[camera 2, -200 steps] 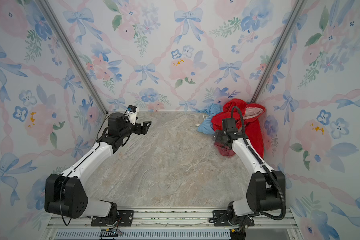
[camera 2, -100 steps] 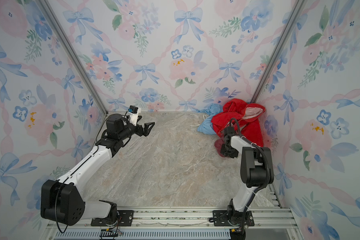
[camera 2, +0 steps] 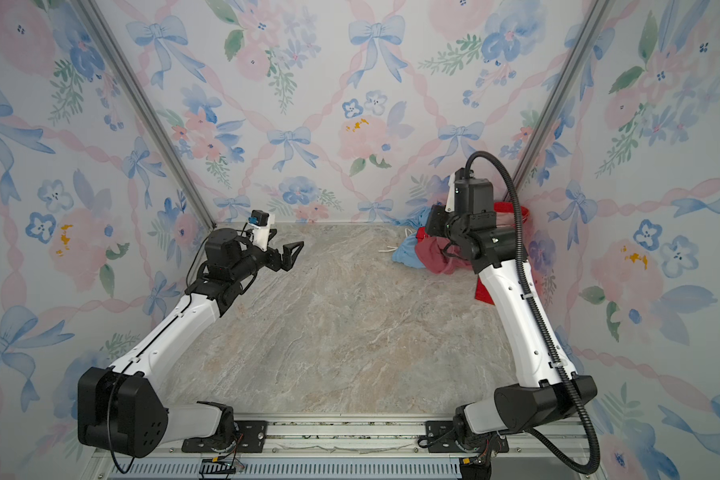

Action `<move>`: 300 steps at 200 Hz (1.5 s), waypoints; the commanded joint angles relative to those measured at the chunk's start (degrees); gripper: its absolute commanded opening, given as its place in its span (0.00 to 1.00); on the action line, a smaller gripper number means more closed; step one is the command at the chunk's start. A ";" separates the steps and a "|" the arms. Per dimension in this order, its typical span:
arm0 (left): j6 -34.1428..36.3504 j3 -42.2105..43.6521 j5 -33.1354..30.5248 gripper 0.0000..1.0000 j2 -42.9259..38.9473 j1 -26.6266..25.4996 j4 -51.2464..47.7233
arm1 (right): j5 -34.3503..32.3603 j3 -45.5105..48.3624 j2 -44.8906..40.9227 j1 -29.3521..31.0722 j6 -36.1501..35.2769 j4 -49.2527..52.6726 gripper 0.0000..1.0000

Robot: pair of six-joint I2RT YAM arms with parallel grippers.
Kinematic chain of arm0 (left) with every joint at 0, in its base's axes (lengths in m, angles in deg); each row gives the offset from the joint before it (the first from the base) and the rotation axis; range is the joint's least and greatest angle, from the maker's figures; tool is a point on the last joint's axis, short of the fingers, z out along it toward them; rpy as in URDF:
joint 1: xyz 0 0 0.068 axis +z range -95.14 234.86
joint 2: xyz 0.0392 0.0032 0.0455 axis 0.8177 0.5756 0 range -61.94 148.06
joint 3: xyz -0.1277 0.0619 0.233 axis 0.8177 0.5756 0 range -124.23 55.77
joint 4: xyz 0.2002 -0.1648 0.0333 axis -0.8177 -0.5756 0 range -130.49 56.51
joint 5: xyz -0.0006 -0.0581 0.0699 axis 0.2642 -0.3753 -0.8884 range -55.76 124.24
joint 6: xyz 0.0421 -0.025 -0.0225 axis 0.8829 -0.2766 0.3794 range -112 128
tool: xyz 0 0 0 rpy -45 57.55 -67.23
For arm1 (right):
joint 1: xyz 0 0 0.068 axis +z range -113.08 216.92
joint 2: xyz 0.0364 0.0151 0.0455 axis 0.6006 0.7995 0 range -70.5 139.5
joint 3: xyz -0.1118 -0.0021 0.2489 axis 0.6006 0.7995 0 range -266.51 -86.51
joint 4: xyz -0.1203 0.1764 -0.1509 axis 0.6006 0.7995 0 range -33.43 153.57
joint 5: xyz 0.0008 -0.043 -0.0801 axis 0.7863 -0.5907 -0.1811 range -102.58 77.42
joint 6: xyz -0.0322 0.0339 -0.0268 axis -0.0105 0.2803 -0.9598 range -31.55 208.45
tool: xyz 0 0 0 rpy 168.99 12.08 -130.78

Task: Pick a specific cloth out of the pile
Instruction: 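Lift the pink shirt out of the pile and carry it toward the left gripper, then lay the pink shirt on the table and open the right gripper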

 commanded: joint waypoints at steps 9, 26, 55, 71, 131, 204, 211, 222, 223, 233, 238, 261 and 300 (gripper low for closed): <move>-0.57 1.41 0.48 0.98 -1.82 2.01 2.94 | 8.61 -14.07 8.59 9.08 1.38 -3.66 0.00; -0.20 1.71 -0.18 0.98 -1.98 3.36 3.11 | 11.35 -21.82 15.79 12.57 3.78 -12.20 0.00; 0.81 2.92 -2.53 0.98 -3.55 5.20 4.11 | 14.59 -48.10 35.22 16.78 10.05 -19.59 0.00; 0.72 3.51 -3.50 0.98 -4.62 6.41 5.06 | 12.79 -52.31 40.79 17.90 13.84 -28.09 0.00; -1.46 5.68 -4.77 0.98 -6.61 10.49 8.72 | 6.92 -28.40 34.80 15.36 8.74 -32.31 0.00; -1.64 6.47 -9.98 0.98 -5.11 11.78 8.82 | 27.69 -5.67 41.13 8.60 16.47 -34.73 0.82; -1.86 6.47 -11.75 0.98 -4.74 11.82 8.55 | 27.70 -0.55 39.48 7.89 17.23 -37.78 0.92; -2.05 5.95 -13.19 0.98 -3.80 11.87 7.31 | 26.96 7.05 35.79 7.12 17.25 -41.89 0.96; -2.02 5.86 -13.23 0.98 -3.74 11.91 7.23 | 26.96 7.05 35.79 7.12 17.25 -41.89 0.96; -1.99 4.85 -13.05 0.98 -2.58 11.91 5.59 | 26.36 12.92 32.03 6.59 16.63 -43.93 0.98; -2.12 4.30 -12.59 0.98 -1.81 11.87 4.69 | 26.11 15.77 29.59 6.42 15.87 -43.82 0.99; -3.07 1.98 -7.33 0.98 2.52 11.31 2.23 | 24.18 24.42 21.27 6.31 11.48 -39.71 1.00; -1.29 -0.92 -2.74 0.98 9.25 3.37 -1.46 | 16.46 36.14 5.95 11.81 4.76 -28.97 0.99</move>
